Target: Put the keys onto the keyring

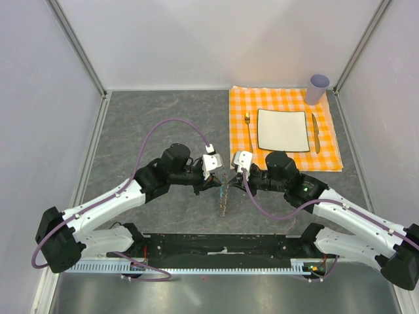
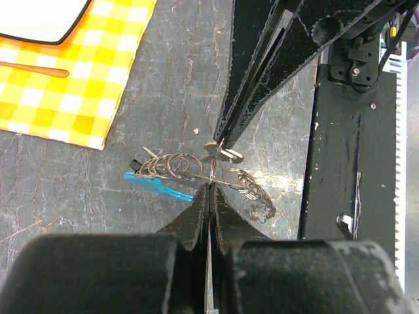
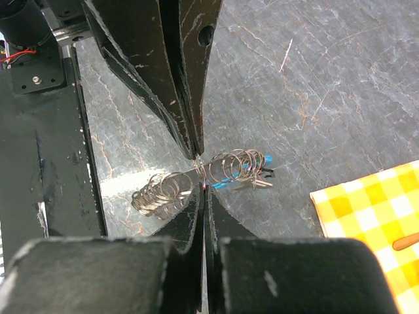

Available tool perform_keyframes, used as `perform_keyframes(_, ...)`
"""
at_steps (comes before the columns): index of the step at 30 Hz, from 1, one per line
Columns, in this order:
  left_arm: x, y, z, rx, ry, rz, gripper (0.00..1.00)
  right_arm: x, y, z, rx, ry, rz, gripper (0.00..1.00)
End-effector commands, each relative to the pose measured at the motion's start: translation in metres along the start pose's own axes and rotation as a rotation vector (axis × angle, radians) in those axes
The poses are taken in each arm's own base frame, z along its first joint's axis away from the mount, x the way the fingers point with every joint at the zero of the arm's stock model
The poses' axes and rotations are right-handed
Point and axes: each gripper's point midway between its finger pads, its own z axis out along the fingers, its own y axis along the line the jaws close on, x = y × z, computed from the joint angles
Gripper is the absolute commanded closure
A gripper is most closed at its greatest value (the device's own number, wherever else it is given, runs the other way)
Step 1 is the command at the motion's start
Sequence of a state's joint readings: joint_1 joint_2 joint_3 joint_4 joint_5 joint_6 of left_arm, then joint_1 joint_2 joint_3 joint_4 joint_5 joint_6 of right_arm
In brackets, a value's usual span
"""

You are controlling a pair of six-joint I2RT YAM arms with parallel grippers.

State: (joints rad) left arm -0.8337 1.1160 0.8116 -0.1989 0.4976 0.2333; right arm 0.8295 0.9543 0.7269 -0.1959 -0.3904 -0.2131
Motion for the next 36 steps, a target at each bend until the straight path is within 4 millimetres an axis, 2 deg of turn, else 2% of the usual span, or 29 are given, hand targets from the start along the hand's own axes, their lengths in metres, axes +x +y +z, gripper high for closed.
perform_keyframes(1, -0.0257, 0.0016, -0.0039, -0.017, -0.089, 0.030, 0.98, -0.0136, -0.0010, -0.0035, 0.013, -0.047, -0.024, 1.00)
perform_keyframes(36, -0.0282, -0.0025, -0.0035, 0.005, -0.102, 0.026, 0.98, -0.0097, 0.0055, 0.0022, -0.037, -0.038, -0.016, 1.00)
